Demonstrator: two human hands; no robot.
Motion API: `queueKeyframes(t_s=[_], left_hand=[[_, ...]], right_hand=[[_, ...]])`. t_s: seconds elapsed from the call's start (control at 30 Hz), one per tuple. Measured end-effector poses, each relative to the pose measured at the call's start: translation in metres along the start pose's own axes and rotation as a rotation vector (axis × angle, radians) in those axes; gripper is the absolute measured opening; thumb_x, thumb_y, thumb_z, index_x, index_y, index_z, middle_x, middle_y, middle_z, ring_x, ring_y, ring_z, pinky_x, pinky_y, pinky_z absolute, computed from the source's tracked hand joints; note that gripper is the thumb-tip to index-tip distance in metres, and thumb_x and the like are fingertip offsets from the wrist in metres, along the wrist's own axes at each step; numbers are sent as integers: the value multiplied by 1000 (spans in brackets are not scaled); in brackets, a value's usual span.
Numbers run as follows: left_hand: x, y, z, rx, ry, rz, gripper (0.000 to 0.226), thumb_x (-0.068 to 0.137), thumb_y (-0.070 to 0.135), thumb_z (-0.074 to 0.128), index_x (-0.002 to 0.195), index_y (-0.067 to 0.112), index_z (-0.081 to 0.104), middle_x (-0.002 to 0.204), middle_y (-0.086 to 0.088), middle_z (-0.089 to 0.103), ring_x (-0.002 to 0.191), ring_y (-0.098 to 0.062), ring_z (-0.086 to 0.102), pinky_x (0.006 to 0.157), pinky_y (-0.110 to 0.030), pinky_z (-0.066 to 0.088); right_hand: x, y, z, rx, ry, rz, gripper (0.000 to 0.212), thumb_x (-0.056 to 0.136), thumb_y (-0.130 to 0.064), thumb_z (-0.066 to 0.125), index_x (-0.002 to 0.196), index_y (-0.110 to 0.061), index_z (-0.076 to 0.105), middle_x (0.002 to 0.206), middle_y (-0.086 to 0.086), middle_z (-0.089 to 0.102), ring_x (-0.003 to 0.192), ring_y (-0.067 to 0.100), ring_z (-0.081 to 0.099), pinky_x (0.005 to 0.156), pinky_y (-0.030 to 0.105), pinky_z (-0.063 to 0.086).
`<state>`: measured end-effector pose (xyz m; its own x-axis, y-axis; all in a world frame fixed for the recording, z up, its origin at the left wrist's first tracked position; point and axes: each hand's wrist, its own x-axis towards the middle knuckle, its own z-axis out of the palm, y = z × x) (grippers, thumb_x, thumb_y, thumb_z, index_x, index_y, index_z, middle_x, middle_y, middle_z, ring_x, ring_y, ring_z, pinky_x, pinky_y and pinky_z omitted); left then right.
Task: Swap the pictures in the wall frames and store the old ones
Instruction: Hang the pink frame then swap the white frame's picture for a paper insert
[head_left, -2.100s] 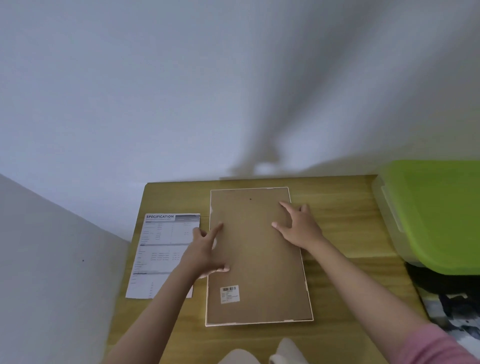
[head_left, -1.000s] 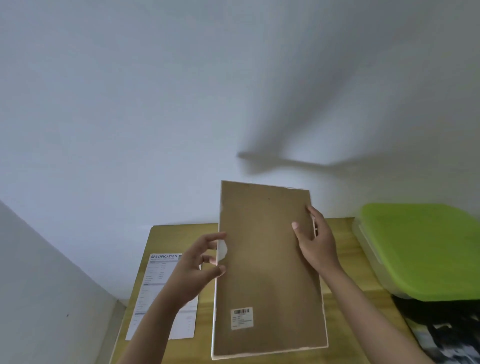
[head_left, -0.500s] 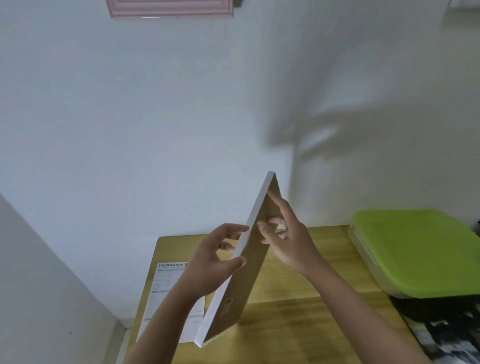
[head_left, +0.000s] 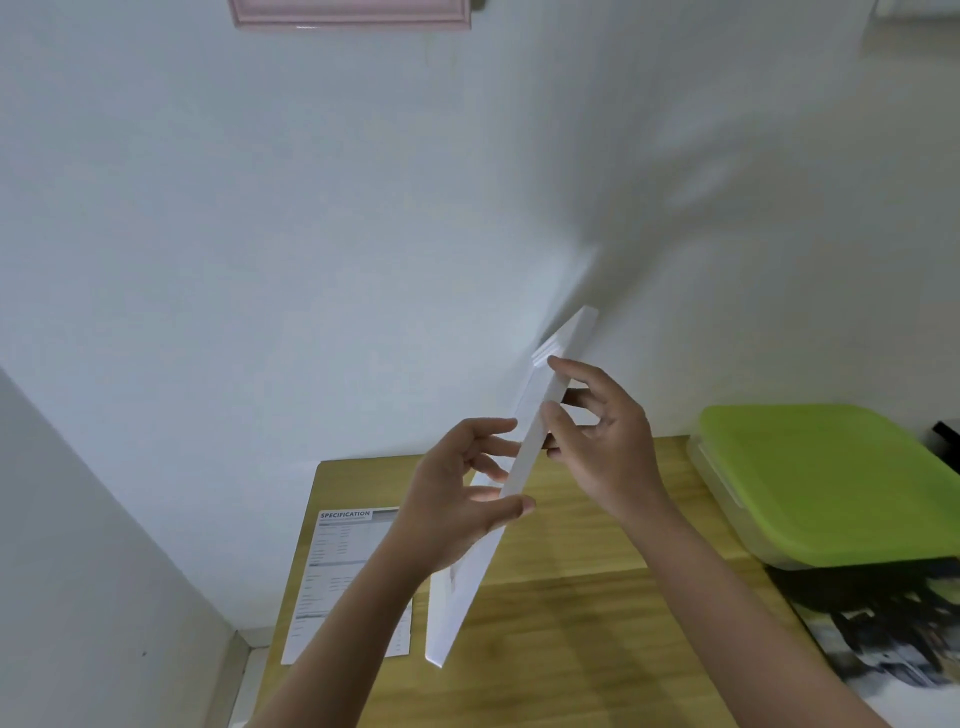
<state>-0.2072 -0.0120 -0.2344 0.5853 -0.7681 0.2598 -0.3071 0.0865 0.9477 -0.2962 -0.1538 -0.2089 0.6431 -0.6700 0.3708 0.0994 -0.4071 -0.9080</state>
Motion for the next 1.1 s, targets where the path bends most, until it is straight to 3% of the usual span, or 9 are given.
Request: queueKeyframes(t_s=[0.07, 0.27, 0.4, 0.53, 0.63, 0.73, 0.83, 0.93, 1.1], left_hand=[[0, 1, -1, 10, -13, 22, 64, 57, 25, 83, 112, 44, 56, 102, 14, 67, 81, -2, 58, 71, -21, 54], [2, 2, 1, 29, -74, 67, 69, 61, 20, 84, 118, 43, 53, 106, 13, 66, 83, -7, 60, 76, -25, 56], [8, 1, 1, 3, -104, 82, 62, 66, 30, 82, 121, 37, 55, 113, 13, 65, 96, -8, 62, 89, -28, 52], [25, -2, -22, 267, 187, 94, 45, 74, 44, 71, 116, 34, 59, 125, 8, 54, 121, -9, 47, 106, -35, 35], [34, -8, -49, 400, 359, 50, 35, 81, 32, 68, 114, 34, 58, 130, -3, 50, 129, -18, 38, 108, -39, 27], [38, -9, -64, 234, 338, 14, 28, 88, 16, 61, 110, 35, 62, 116, 2, 62, 107, -20, 58, 92, -38, 46], [43, -3, -62, 10, 255, 28, 36, 91, 0, 52, 104, 31, 65, 100, -7, 68, 78, -29, 56, 74, -44, 46], [55, 8, -54, -15, 211, 67, 40, 91, -5, 50, 104, 29, 65, 102, -2, 68, 80, -27, 61, 78, -42, 52], [101, 45, -42, -13, 189, 167, 52, 87, -9, 55, 104, 39, 66, 107, -3, 67, 80, -17, 68, 75, -30, 58]], right_hand=[[-4, -5, 1, 15, 43, -7, 36, 83, -27, 68, 110, -49, 59, 112, -9, 64, 95, 20, 68, 65, 43, 59], [-11, -12, 1, -102, 175, -57, 34, 82, -17, 67, 109, -37, 63, 106, -9, 64, 70, 2, 68, 68, 37, 59], [-9, -13, 2, -84, 263, -93, 36, 80, -4, 61, 111, -23, 64, 109, -2, 64, 75, -19, 59, 61, 16, 55], [-4, -15, -4, 27, 308, -128, 40, 83, 6, 52, 113, -18, 63, 105, -4, 64, 95, -5, 62, 67, 13, 54], [2, -18, -12, 36, 312, -225, 41, 87, 9, 48, 117, -14, 62, 101, -3, 64, 66, -7, 59, 55, 7, 46], [11, -18, -22, 50, 337, -281, 42, 90, 8, 45, 118, -20, 59, 96, -6, 65, 55, -2, 51, 54, 6, 42], [23, -15, -34, 50, 362, -281, 46, 91, 8, 42, 119, -25, 58, 73, -5, 58, 51, 3, 41, 50, 8, 38], [43, -13, -49, 22, 364, -298, 48, 91, 10, 39, 122, -22, 57, 59, -8, 41, 46, 4, 31, 46, 9, 31], [100, -27, -87, -6, 340, -375, 47, 95, 4, 37, 122, -29, 58, 57, -7, 33, 44, 6, 26, 42, 14, 28]])
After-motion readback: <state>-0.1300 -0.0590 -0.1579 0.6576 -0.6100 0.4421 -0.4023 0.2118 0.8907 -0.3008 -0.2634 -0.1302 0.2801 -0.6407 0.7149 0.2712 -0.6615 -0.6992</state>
